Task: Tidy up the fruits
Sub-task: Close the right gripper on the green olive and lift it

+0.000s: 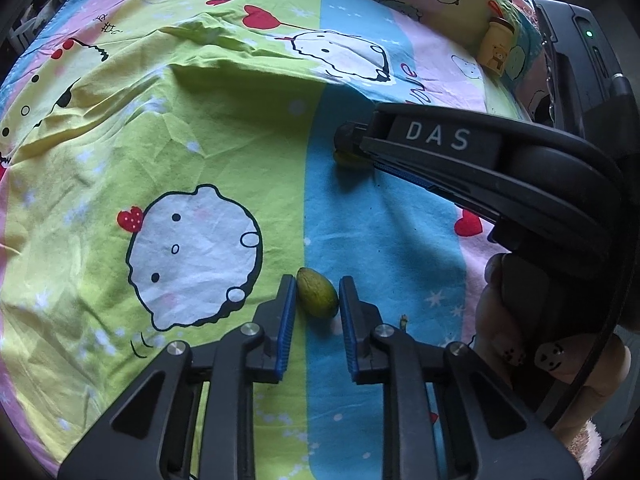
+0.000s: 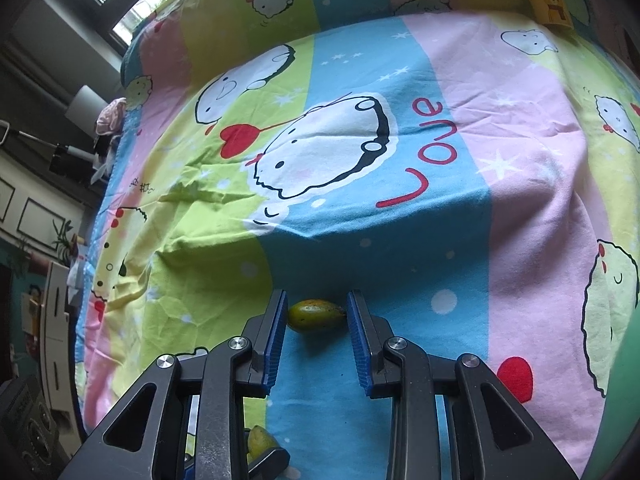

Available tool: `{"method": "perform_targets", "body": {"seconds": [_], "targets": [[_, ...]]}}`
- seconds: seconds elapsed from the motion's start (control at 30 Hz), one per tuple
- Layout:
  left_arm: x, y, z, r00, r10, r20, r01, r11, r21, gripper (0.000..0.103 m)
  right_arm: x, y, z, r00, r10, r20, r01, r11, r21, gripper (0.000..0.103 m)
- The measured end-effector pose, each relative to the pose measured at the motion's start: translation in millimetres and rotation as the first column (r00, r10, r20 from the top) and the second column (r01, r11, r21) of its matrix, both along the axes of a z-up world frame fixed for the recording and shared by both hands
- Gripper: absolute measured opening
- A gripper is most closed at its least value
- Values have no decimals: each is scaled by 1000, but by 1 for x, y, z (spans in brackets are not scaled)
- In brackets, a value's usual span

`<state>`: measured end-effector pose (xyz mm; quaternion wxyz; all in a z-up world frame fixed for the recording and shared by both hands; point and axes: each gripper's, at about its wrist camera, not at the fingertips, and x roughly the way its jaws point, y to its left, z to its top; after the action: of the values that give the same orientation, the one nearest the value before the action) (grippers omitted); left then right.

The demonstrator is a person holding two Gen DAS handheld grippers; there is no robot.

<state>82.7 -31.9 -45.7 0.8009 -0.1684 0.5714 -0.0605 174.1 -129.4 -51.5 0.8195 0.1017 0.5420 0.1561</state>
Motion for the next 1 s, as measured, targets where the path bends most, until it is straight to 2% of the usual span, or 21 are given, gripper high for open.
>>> {"method": "perform_targets", "body": {"seconds": [0.33,0.57,0.8,1.0], "targets": [[-1,1,0,1000,7,-1,-7,1000,-12,21,0,4,-2,1000,11,-17,-12,1000,-21,34],[-2,3,0,1000,12,-2,-12,1000,-13,21,-4,12,-1,999,40,24,-38,996,-79,34],[-5,3,6,1000,8,21,-8,1000,-22,16,-5,5,1,1000,20,22,-19,999,-51,34],[-7,-1,12,999,-2,48,3,1000,-19,14,-14,-5,20,998,1,66,-1,1000,-6,34]]}}
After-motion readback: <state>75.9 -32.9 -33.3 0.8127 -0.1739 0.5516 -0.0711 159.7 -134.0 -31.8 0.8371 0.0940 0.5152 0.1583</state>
